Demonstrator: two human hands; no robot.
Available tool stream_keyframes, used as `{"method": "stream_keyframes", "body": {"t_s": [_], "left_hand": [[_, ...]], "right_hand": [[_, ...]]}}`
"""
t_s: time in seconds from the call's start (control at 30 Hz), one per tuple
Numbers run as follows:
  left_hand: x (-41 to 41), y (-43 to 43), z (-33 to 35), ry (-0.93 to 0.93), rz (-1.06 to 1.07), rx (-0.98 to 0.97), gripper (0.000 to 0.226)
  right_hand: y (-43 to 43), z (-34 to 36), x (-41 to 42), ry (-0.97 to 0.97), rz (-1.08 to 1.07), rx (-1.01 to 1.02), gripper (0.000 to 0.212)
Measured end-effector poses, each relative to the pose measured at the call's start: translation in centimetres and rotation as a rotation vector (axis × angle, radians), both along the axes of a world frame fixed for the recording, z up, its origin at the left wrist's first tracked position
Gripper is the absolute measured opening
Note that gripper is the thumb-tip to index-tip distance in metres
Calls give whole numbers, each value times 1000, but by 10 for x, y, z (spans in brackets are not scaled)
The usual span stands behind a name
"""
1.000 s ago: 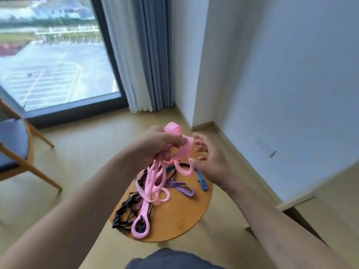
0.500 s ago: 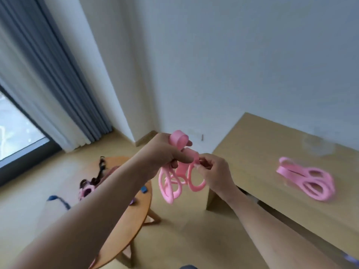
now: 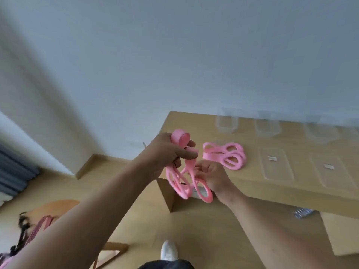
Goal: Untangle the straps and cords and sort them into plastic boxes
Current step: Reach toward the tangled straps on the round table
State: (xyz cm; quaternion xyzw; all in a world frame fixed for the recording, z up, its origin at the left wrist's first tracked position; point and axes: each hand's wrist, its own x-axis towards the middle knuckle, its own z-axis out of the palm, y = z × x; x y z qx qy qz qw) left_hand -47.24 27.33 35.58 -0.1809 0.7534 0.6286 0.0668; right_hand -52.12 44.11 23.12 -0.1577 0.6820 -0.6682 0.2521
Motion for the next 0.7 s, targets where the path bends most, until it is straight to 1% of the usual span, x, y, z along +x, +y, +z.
{"method": "stream_keyframes", "body": {"t_s": [0.03, 0.1, 0.13, 0.2, 0.27, 0.3, 0.33, 0.4, 0.43, 0.5, 0.53, 0.63, 0.7], "left_hand": [[-10, 5, -1, 5, -4, 5, 28], [-31, 8, -4, 13, -4, 13, 29], [-42, 8, -6, 13, -6, 16, 28], [-65, 6, -9, 16, -8, 22, 26], [-88, 4, -12, 20, -14, 39, 22], [-100, 3, -13, 19, -26, 50, 20], [-111, 3, -13, 18, -45, 59, 19], [-135, 4, -12, 21, -85, 77, 18], [-147, 4, -12, 21, -108, 87, 19], [-169, 6, -10, 5, -177, 81, 20], [-178, 6, -10, -5, -226, 72, 20], [-204, 4, -9, -11, -338, 73, 18], [-223, 0, -11, -5, -343, 75, 22]], "right_hand": [[7, -3, -2, -81, 15, -15, 7], [21, -11, -7, -188, 28, -50, 19], [28, -15, -11, -190, 35, -54, 26], [35, -17, -19, -131, 46, -44, 41], [38, -15, -29, -117, 4, -56, 63], [38, -13, -35, -121, -30, -70, 68], [38, -12, -42, -121, -55, -79, 66], [36, -12, -56, -123, -85, -71, 55], [34, -13, -63, -128, -110, -68, 47], [30, -18, -80, -135, -211, -58, 21], [28, -19, -88, -126, -262, -40, 13], [22, -19, -110, -111, -317, 17, 19], [20, -21, -124, -112, -334, 57, 24]]}}
